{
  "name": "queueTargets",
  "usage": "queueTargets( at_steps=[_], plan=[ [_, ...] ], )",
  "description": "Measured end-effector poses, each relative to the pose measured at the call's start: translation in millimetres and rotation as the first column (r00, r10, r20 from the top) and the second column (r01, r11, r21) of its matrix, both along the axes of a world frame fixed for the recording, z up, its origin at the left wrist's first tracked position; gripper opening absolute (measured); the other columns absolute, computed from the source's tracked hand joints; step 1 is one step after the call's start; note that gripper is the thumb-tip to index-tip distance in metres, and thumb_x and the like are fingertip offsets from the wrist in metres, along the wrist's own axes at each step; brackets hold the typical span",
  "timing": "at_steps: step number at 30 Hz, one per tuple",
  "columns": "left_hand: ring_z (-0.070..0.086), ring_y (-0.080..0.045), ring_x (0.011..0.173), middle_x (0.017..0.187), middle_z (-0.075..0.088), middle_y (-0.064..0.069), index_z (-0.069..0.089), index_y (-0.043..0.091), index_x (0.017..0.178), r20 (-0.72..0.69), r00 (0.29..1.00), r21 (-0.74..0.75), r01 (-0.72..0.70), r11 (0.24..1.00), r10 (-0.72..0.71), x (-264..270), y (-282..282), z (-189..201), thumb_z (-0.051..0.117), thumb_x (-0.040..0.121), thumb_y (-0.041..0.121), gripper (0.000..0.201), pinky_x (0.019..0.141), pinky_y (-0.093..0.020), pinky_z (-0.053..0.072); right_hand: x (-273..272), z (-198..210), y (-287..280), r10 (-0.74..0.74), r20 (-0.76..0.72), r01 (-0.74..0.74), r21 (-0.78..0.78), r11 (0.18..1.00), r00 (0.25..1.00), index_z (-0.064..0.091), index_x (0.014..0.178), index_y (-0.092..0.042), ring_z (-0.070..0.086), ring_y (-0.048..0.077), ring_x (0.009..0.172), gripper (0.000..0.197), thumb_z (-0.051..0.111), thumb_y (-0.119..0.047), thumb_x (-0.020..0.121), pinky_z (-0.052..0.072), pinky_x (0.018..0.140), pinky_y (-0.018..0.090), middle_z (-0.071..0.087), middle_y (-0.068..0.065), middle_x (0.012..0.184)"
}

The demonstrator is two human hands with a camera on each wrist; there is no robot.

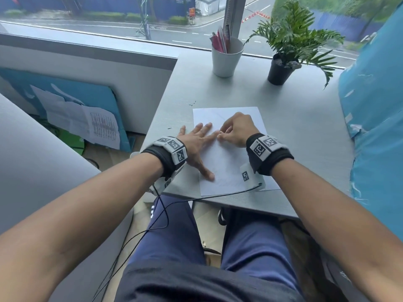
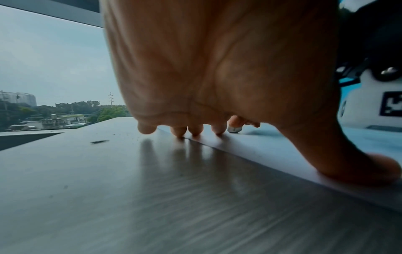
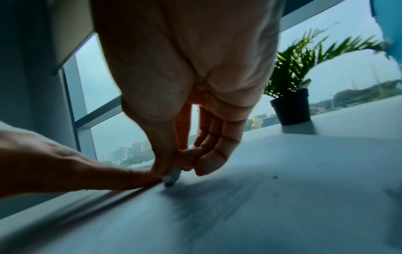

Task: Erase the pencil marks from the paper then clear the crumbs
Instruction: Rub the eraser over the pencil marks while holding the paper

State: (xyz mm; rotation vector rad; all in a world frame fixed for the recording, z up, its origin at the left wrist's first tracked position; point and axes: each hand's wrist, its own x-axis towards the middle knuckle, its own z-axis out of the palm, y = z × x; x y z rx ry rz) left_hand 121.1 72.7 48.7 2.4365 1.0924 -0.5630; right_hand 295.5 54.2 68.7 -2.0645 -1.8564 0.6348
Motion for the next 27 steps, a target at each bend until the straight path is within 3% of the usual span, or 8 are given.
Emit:
queueTargets(
  at_steps=[2,5,9,13,17,22,25,27],
  plan=[
    [-0.026,-0.021,0.149,0.161,-0.031,0.004,-0.019,0.037,0.154,-0.012,1.000,-0.002,-0.005,1.000,0.005,1.2,0.6,-1.5,0.074,0.047,0.086,0.150,0.115,-0.064,-0.014,-3.6,-4.4,-8.1,0.044,-0.023,-0.045,-0.044,0.998,0.999,0.077,0.079,-0.019,0.055,-0.001,0.063,0.012,0.082,-0.027,0.072,0.039,0.057,0.008,0.060,-0.010,0.069],
    [-0.026,-0.021,0.148,0.161,-0.031,0.004,-0.019,0.038,0.154,-0.001,1.000,-0.004,-0.017,1.000,0.017,-0.2,0.5,-4.7,0.074,0.044,0.086,0.152,0.115,-0.064,-0.015,-11.5,-1.4,-22.7,0.239,-0.036,-0.242,-0.169,0.955,0.970,0.076,0.074,-0.018,0.052,-0.004,0.055,0.009,0.082,-0.025,0.072,0.032,0.047,0.004,0.061,-0.013,0.061],
    [-0.026,-0.022,0.149,0.161,-0.030,0.004,-0.018,0.039,0.155,0.032,0.999,-0.001,-0.018,1.000,0.018,-1.3,0.8,-7.1,0.075,0.045,0.085,0.151,0.113,-0.064,-0.015,8.7,3.2,-5.7,0.026,-0.056,-0.030,-0.065,0.997,0.998,0.079,0.079,-0.015,0.061,0.005,0.069,0.016,0.082,-0.029,0.073,0.038,0.055,0.006,0.072,-0.003,0.076],
    [-0.029,-0.023,0.148,0.160,-0.034,0.003,-0.020,0.039,0.153,0.000,1.000,-0.014,-0.017,1.000,0.017,-0.7,-0.2,-4.7,0.074,0.045,0.085,0.151,0.114,-0.067,-0.013,-13.1,1.6,-29.4,0.247,-0.075,-0.256,-0.155,0.954,0.966,0.079,0.077,-0.013,0.060,0.004,0.060,0.011,0.081,-0.024,0.074,0.040,0.053,0.007,0.072,-0.001,0.072],
    [-0.027,-0.024,0.148,0.160,-0.033,0.002,-0.017,0.045,0.152,-0.024,1.000,-0.004,-0.019,1.000,0.019,3.0,-1.5,-2.3,0.075,0.045,0.084,0.147,0.113,-0.069,-0.012,12.1,6.8,-8.6,0.035,-0.057,-0.038,-0.060,0.997,0.998,0.079,0.080,-0.014,0.061,0.007,0.067,0.014,0.080,-0.027,0.074,0.044,0.064,0.016,0.071,-0.002,0.073],
    [-0.028,-0.027,0.148,0.159,-0.036,-0.001,-0.019,0.045,0.152,-0.077,0.997,0.005,-0.004,1.000,0.004,6.2,-2.3,0.2,0.073,0.046,0.086,0.147,0.112,-0.071,-0.010,-10.1,3.3,-35.8,0.260,-0.057,-0.265,-0.142,0.954,0.964,0.078,0.075,-0.012,0.066,0.012,0.064,0.011,0.079,-0.023,0.074,0.052,0.058,0.023,0.072,-0.003,0.069],
    [-0.027,-0.027,0.148,0.159,-0.035,-0.001,-0.020,0.045,0.152,-0.083,0.996,0.009,-0.016,1.000,0.017,7.2,-3.1,1.8,0.074,0.047,0.085,0.147,0.112,-0.069,-0.012,12.4,6.2,-16.0,0.057,-0.058,-0.060,-0.063,0.996,0.997,0.079,0.079,-0.015,0.063,0.008,0.069,0.013,0.081,-0.026,0.074,0.045,0.065,0.017,0.070,-0.003,0.071],
    [-0.028,-0.027,0.148,0.159,-0.036,-0.002,-0.021,0.044,0.152,-0.084,0.996,-0.001,-0.020,1.000,0.020,7.1,-4.3,2.0,0.074,0.046,0.086,0.148,0.112,-0.070,-0.012,3.9,4.5,-22.2,0.118,-0.061,-0.122,-0.075,0.990,0.991,0.078,0.075,-0.016,0.059,0.006,0.061,0.008,0.080,-0.024,0.074,0.045,0.063,0.018,0.068,-0.004,0.067]
  ],
)
